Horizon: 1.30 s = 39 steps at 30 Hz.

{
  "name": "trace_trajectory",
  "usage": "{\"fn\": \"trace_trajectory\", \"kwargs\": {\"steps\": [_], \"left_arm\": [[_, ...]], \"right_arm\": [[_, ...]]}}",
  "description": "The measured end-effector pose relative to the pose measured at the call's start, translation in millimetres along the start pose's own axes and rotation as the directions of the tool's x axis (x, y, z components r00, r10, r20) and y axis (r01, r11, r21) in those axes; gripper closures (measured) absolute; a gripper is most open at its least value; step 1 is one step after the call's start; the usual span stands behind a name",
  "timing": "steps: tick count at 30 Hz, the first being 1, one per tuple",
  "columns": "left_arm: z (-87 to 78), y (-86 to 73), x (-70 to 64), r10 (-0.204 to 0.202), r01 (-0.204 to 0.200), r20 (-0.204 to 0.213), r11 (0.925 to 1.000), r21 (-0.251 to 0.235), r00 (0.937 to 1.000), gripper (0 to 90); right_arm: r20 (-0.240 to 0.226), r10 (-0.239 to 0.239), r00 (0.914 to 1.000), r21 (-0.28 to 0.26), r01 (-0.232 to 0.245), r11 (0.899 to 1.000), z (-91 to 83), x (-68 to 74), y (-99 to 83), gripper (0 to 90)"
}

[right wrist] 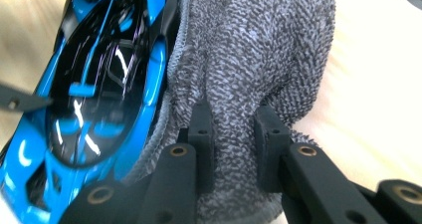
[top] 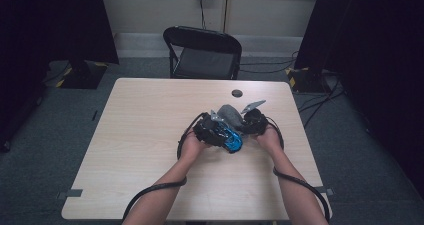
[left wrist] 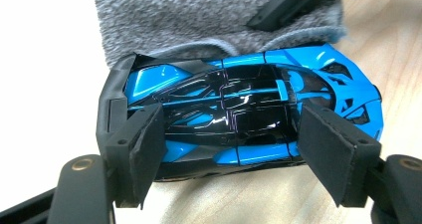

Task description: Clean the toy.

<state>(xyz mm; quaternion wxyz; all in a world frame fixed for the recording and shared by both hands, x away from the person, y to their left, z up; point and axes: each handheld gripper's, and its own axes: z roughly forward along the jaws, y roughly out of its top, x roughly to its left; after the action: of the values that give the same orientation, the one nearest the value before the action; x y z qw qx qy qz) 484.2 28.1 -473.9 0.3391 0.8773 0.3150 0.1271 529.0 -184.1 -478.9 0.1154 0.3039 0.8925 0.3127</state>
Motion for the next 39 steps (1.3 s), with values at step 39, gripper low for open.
{"fn": "trace_trajectory", "kwargs": {"steps": [39], "left_arm": [[0.1, 3.2, -4.5, 0.001, -0.001, -0.002, 0.9998, 0.02, 1.0, 27.4]], "right_arm": [[-0.042, 0.082, 0.9958, -0.02, -0.083, 0.996, -50.6, 11.6, -63.9, 73.7]]}}
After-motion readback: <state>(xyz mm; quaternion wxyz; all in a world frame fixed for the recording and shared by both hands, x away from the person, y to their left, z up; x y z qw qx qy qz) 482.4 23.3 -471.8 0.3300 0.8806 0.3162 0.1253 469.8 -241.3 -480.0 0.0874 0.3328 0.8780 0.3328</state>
